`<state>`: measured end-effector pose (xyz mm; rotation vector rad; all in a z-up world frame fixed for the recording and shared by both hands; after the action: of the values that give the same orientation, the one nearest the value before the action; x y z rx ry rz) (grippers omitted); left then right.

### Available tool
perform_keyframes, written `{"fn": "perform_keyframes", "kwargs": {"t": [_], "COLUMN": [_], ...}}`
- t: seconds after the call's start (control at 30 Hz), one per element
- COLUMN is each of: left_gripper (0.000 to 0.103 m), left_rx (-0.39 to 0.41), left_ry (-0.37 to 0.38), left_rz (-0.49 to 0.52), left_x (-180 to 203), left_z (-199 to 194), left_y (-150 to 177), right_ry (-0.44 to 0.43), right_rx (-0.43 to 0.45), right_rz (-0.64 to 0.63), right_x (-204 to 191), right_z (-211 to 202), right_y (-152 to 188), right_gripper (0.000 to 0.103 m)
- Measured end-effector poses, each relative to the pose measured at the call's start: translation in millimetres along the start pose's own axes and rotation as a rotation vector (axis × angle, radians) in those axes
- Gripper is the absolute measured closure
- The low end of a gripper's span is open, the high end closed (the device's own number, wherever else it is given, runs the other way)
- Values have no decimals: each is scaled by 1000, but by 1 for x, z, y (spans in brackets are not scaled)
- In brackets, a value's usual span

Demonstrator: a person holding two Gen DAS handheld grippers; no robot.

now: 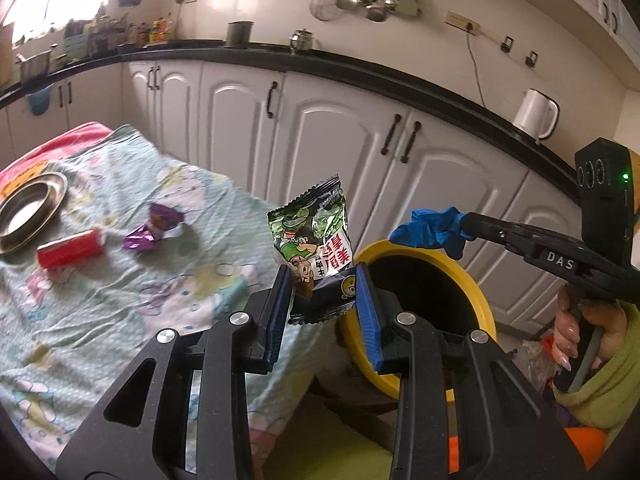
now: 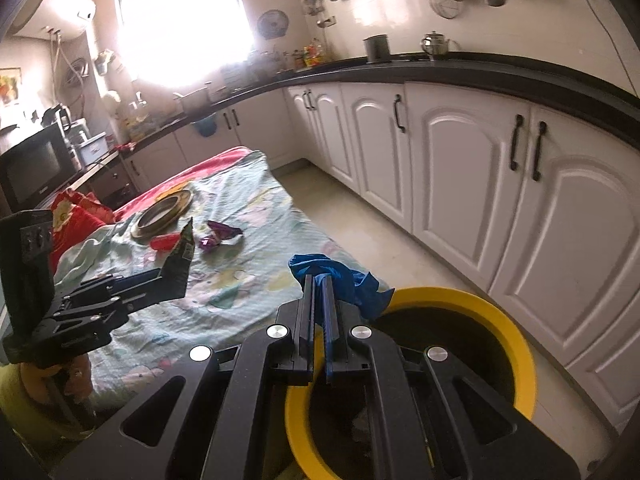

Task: Collect trash
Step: 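Carry the green packet and blue bag with both tools over the yellow bin, then open both tools to drop the packet and bag into the bin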

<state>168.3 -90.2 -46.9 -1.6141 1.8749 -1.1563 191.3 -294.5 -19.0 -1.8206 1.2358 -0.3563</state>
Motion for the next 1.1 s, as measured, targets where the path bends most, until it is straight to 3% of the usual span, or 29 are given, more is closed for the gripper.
{"fn": "perform_keyframes", "kwargs": {"t": [0.37, 0.8, 0.9, 0.93, 0.97, 1.0, 1.07, 1.1], "left_gripper": [78, 76, 73, 65, 54, 53, 48, 45], "left_rx": [-54, -175, -197, -199, -201, -203, -204, -204], "left_ry": [60, 140, 147, 143, 136, 135, 137, 134], "left_rz": [100, 181, 180, 179, 177, 173, 161, 154], "left_x": [46, 87, 91, 90, 89, 88, 84, 82], "left_z": [25, 66, 74, 76, 77, 79, 79, 79], "left_y": [10, 35, 39, 40, 40, 40, 41, 40], "right_ry": [63, 90, 90, 93, 95, 97, 103, 105], "right_rx": [-4, -58, -72, -77, -79, -80, -66, -62], "right_rz": [66, 129, 156, 167, 175, 185, 207, 212], "right_x": [40, 74, 82, 85, 87, 89, 94, 95], "right_z": [-16, -19, -17, -17, -16, -16, -18, -18], "right_y": [21, 44, 49, 50, 51, 52, 52, 51], "right_gripper": [99, 99, 99, 98, 91, 76, 57, 57]}}
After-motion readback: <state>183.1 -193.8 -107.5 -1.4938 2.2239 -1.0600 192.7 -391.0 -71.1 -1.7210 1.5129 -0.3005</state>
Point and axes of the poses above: each gripper's, at about its wrist camera, not at the fingertips, and z roughly the way its jaws point, x to its right, y to its underside, the point moved 3 cm from there along z, roughly the way its jaws point, and after that the axes turned 1 degree about x, right-handed, at the moved point
